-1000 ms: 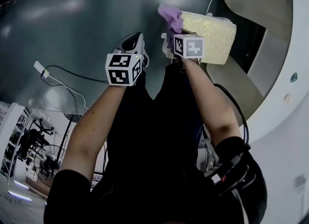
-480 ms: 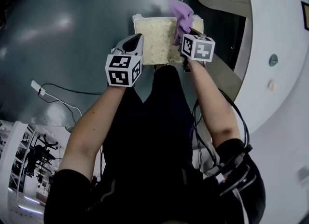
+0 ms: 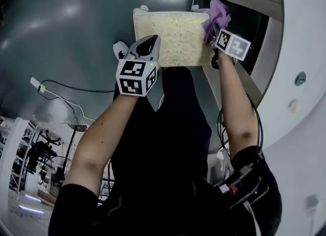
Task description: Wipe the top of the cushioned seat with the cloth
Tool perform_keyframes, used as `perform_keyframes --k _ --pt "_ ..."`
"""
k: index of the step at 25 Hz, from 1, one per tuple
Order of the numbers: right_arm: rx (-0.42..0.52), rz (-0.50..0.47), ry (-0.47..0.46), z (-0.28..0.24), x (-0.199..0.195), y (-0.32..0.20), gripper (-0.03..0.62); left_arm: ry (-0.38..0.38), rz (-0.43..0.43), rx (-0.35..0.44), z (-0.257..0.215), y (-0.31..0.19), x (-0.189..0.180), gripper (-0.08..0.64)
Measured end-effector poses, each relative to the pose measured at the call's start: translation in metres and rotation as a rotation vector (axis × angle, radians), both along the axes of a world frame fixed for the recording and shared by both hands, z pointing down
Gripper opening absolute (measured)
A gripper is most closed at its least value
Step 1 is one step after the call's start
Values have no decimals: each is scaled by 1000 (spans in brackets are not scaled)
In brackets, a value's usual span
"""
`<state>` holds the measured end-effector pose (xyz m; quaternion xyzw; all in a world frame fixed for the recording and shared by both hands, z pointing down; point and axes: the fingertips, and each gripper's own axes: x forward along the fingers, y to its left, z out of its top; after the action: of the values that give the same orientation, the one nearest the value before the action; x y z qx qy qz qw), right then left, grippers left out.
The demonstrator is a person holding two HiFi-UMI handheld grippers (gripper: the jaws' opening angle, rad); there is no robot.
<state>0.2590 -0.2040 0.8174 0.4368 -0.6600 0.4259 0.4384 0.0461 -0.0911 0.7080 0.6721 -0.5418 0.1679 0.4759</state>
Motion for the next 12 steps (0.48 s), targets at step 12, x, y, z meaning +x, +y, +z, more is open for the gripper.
perform_keyframes --k 12 --pt "7 2 15 8 -20 0 95 23 -64 -41 16 18 -25 3"
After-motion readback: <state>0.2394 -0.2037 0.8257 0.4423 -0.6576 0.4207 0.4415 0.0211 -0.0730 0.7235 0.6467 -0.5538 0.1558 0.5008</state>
